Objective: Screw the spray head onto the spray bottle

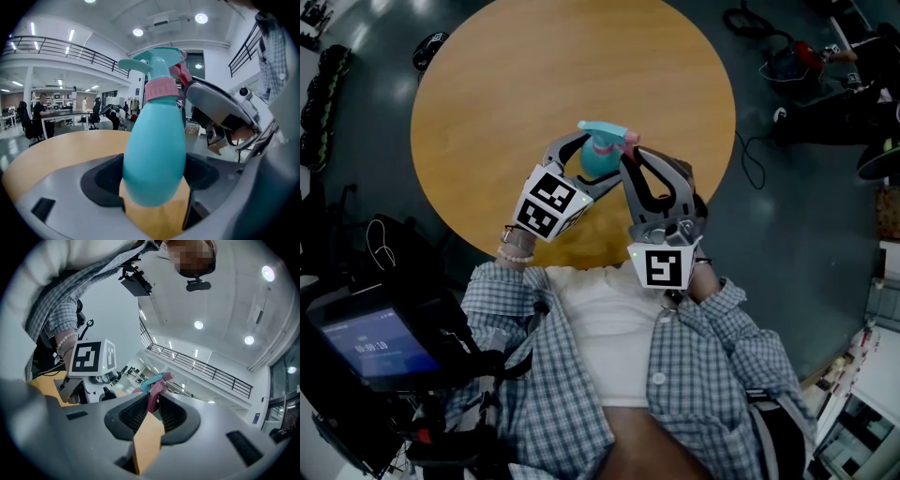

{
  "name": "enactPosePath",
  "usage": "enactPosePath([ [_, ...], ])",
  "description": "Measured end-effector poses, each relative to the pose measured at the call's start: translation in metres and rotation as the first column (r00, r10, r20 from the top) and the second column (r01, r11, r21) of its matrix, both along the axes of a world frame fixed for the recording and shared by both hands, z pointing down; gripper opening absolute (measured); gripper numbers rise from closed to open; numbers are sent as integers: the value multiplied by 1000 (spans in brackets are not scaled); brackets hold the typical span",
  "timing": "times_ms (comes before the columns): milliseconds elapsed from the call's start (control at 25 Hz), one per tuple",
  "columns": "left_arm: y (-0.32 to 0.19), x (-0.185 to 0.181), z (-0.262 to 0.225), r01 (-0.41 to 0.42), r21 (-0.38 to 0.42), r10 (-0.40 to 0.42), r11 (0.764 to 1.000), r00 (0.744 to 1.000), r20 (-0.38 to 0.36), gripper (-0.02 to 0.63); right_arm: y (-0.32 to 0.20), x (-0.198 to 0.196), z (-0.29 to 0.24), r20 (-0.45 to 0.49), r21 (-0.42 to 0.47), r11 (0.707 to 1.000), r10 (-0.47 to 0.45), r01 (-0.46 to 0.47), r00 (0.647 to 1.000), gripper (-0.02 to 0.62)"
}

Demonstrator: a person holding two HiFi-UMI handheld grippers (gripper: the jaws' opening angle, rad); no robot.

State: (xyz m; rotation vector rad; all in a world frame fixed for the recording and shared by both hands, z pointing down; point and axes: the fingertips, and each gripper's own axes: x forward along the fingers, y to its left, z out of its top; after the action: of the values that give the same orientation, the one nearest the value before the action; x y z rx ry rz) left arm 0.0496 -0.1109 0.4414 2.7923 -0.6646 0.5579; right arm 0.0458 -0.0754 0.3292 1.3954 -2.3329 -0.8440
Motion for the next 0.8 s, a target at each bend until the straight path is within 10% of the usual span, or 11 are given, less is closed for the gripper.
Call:
enactPosePath([
  [800, -17, -14, 4, 94, 92, -99, 991, 994, 45, 397, 8, -14, 11, 19, -151, 983, -100, 102, 995, 62],
])
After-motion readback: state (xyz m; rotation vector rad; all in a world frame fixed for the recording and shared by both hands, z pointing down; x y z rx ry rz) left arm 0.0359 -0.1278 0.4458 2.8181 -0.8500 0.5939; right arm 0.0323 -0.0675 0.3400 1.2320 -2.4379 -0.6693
